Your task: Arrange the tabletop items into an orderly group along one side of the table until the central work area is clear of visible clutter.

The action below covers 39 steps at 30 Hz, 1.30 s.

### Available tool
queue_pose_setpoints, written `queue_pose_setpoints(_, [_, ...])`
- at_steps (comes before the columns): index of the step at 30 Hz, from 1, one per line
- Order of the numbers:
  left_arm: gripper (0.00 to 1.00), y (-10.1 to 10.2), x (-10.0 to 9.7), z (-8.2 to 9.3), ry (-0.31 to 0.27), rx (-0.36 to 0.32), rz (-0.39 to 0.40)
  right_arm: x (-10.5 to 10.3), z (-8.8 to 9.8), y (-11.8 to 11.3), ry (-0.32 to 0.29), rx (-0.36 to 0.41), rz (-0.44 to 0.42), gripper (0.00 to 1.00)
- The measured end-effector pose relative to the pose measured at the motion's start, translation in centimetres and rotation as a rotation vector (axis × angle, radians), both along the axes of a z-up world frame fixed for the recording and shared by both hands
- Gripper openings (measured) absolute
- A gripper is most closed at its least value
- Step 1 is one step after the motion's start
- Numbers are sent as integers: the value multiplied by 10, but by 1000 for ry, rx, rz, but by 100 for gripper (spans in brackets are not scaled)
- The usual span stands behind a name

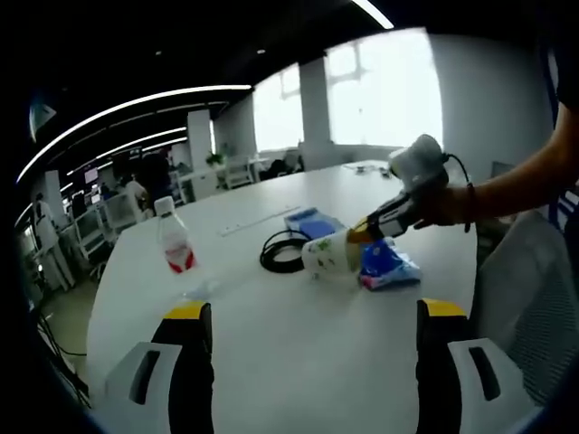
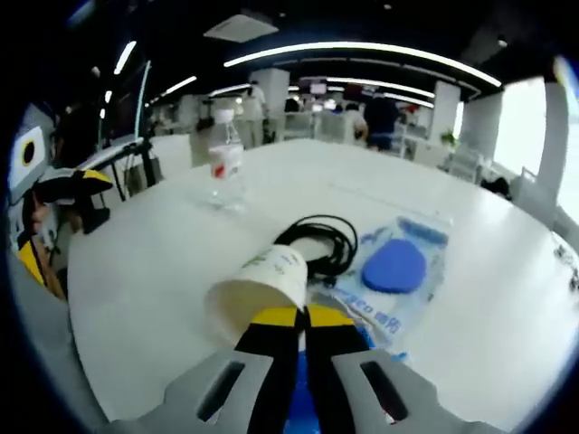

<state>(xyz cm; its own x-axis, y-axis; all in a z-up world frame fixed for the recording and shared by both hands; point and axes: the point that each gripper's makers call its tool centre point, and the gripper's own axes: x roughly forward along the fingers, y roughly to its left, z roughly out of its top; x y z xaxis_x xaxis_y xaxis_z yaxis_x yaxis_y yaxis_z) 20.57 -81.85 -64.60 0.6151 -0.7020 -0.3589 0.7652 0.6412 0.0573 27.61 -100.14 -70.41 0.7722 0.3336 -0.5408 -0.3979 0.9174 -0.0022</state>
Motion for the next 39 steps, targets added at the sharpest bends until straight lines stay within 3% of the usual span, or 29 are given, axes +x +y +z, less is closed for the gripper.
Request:
queue_pose_setpoints(3, [92,-2,-1,0,-4,-6,-25,-7,4,2,33,15,-11,0])
queue_pose_setpoints(7, [92,-6,-1,1,-25,-9,-60,-18,8,11,110,114,-34,0])
queue_pose_setpoints(11, [89,-10,-1,-2,-42,0,-90,-29,15,21,161,142,-16,0])
queue_pose_setpoints(14, [89,-11,-1,-9,-64,49,-127,-35,24,29,185,185,-18,0])
queue_pose_setpoints(18, [88,-14,-1,-11,-75,29,-155,-46,30,43,247,251,-12,0])
queue_pose_setpoints(23, [85,-18,-1,-12,-109,39,-204,-54,35,55,281,298,7,0])
queue_pose_setpoints(27, [80,-21,-3,-11,-133,39,-243,-68,37,67,353,336,35,0])
queue_pose_setpoints(31, [77,-26,-6,-11,-191,86,-284,-80,39,78,415,353,66,0])
queue_pose_setpoints(39, [73,-37,-11,-13,-226,130,-327,-91,36,82,472,324,92,0])
